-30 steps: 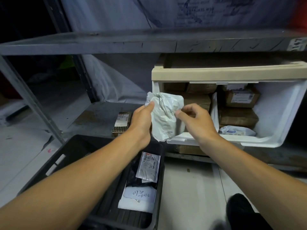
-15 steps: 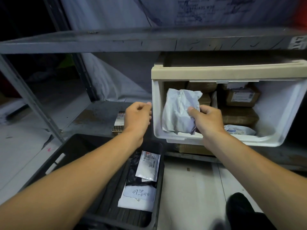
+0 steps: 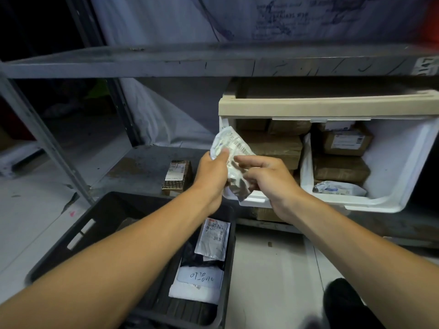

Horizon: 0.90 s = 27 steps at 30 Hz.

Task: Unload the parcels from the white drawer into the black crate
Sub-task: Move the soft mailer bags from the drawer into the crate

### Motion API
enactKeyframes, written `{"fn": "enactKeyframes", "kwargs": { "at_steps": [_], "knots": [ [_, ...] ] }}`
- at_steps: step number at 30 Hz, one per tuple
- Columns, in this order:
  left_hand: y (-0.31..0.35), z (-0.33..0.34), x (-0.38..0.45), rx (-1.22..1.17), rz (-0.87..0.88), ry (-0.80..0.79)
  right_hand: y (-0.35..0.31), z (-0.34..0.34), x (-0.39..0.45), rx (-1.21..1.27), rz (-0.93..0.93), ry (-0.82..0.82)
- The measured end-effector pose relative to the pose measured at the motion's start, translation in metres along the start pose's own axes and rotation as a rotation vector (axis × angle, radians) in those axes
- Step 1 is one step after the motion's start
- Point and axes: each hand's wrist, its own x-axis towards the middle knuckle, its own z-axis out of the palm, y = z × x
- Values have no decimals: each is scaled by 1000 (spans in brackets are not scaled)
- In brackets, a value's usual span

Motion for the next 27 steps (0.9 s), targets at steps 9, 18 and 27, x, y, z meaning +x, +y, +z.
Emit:
{"fn": "enactKeyframes", "kwargs": {
  "at_steps": [9, 18, 27],
  "knots": [
    [17, -20, -5, -22, -99, -198, 10, -27, 14, -27, 78, 117],
    [10, -30, -2, 116, -148, -211, 6, -20, 12, 238, 155, 266],
    [7, -39, -8, 137, -39, -28, 7, -17, -2, -377, -227, 374]
  ]
}}
